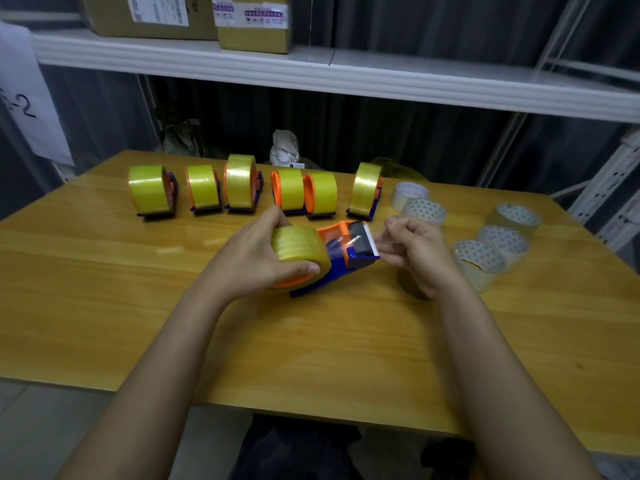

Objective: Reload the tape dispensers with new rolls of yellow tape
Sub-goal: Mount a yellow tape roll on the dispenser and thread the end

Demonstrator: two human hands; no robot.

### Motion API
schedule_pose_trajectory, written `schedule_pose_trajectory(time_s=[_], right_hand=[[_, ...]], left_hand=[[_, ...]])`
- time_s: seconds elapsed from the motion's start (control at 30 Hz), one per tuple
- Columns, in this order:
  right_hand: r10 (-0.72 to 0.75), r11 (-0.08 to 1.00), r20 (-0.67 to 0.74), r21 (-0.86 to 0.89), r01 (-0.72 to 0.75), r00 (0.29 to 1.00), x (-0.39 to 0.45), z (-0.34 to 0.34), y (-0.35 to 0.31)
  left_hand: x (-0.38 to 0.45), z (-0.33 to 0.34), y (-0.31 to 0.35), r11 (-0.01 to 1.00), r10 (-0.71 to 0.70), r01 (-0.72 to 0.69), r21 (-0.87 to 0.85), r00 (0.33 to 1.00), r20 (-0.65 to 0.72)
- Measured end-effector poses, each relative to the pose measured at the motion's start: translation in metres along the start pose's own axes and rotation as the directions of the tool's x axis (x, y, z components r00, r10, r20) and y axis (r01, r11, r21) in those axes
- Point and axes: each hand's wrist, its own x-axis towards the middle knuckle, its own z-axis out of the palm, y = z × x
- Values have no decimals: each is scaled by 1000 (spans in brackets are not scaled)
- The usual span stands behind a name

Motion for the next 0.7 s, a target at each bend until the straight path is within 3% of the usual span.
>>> schedule_pose_trajectory(time_s=[0.1, 0.23, 0.43, 0.6, 0.7], right_hand=[[112, 983, 147, 129, -131, 983, 1, -4, -10], [136, 976, 248, 132, -173, 959, 3, -10, -21], [38, 999, 162, 32, -44, 986, 5, 8, -25], [-19, 997, 121, -76, 28, 993, 6, 16, -29], [4, 1000, 175, 0, -5, 985, 4, 14, -31]], left_hand=[[-3, 0, -5, 1000, -12, 12, -18, 1000, 6], [-2, -6, -11, 999, -49, 49, 1, 997, 59], [9, -1, -1, 987, -36, 14, 163, 990, 135], [11, 13, 6, 914, -34, 24, 406, 999, 16], [13, 10, 0, 927, -16, 19, 375, 1000, -12]])
